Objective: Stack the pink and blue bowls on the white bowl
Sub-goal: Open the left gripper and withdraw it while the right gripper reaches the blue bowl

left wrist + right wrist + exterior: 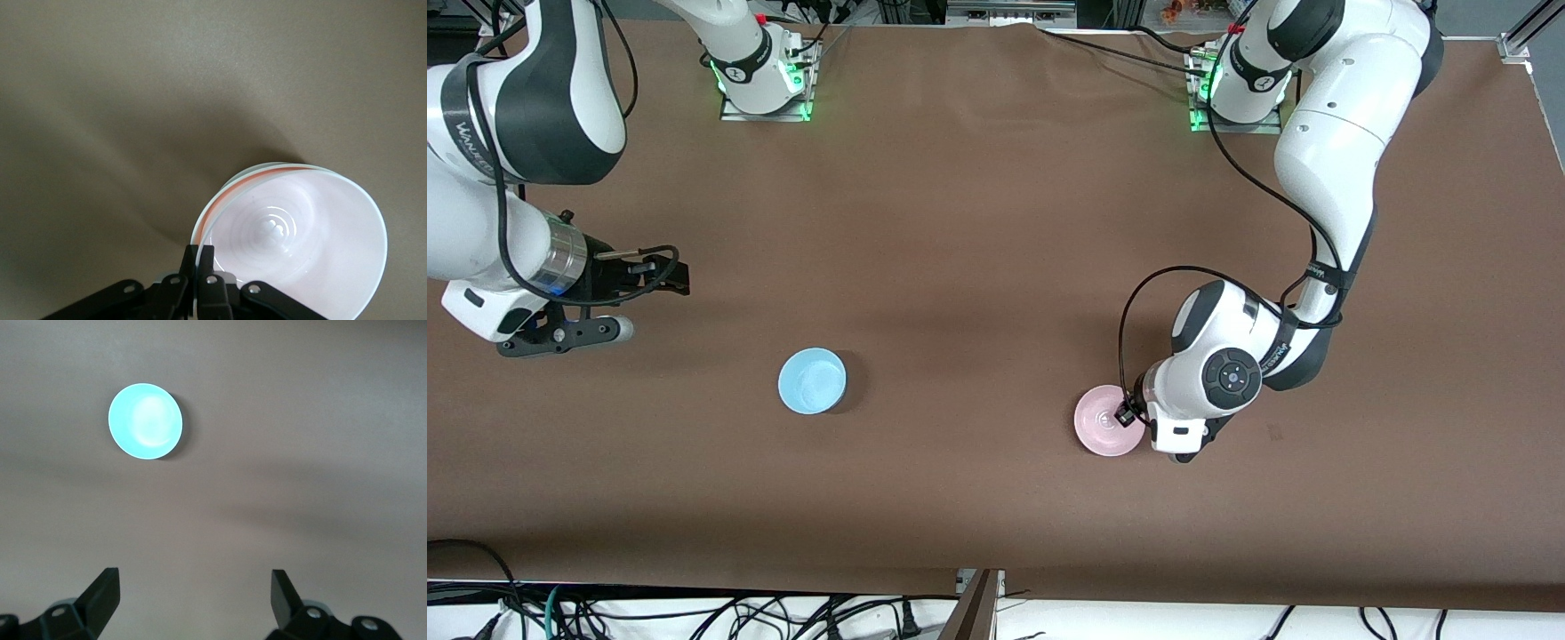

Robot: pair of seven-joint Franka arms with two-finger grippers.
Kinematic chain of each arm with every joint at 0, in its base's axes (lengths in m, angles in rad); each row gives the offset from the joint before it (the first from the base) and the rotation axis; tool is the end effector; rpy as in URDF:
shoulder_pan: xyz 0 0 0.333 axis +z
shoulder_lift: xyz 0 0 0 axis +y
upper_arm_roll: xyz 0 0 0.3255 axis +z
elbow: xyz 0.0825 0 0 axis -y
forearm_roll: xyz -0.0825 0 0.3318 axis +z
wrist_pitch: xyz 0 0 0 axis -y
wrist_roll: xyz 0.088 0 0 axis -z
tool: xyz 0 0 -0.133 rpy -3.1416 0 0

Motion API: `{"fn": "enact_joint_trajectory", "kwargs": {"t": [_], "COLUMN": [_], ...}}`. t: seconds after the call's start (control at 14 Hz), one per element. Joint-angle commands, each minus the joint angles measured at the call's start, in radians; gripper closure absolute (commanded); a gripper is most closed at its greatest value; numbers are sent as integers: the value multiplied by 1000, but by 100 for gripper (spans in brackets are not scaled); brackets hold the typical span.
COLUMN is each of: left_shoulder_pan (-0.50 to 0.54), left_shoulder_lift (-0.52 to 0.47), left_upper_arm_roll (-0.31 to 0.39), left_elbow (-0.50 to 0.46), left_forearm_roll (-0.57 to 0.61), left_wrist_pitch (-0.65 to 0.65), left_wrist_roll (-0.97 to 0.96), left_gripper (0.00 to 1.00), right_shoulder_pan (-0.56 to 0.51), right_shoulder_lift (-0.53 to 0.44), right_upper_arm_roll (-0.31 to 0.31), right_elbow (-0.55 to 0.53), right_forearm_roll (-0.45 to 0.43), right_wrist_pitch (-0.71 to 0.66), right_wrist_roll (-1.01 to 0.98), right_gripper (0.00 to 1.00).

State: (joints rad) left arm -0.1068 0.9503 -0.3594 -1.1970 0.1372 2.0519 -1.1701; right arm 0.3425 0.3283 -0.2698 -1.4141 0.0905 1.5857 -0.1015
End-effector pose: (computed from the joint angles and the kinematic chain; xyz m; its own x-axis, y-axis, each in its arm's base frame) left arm 0.6718 -0.2457 0.2272 0.7067 0.6852 -0.1760 0.6990 -0.7147 0.0240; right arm 0.5840 0.0770 0.4995 0.9745 0.1724 -0.1434 0.1716 -0.9850 -0.0179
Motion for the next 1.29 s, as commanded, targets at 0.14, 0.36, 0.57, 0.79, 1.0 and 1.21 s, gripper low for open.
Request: {"fn": "enact_joint_trajectory", "kwargs": {"t": [0.14, 0.36, 0.57, 0.79, 1.0, 1.21], "left_shoulder_pan": [9, 10, 13, 22, 96, 130], "left_shoulder_lift": [28, 24, 13, 7, -25, -140], "left_upper_arm_roll": [7, 26, 30, 28, 5, 4], "left_elbow": [10, 13, 17, 49, 77, 91], "left_forearm_roll": [-5, -5, -5, -7, -14, -13], "left_wrist_pitch": [45, 45, 37, -4, -131, -327], "left_wrist_roll": [6, 53, 104, 110, 214, 415], "left_gripper": [85, 3, 0, 0, 0, 0], "right_shoulder_pan": [-13, -14, -13, -14, -14, -13], "right_shoulder_lift": [6, 11, 20, 26, 54, 141], "right_upper_arm_roll": [3, 3, 3, 3, 3, 3], "right_elbow": [14, 14, 18, 20, 18, 12], "right_forearm_roll": [15, 12, 9, 12, 76, 124], "right_wrist_pitch": [-1, -3, 0, 20, 68, 163], "right_wrist_roll": [-20, -23, -21, -18, -6, -14], "right_gripper": [0, 0, 0, 0, 0, 0]}}
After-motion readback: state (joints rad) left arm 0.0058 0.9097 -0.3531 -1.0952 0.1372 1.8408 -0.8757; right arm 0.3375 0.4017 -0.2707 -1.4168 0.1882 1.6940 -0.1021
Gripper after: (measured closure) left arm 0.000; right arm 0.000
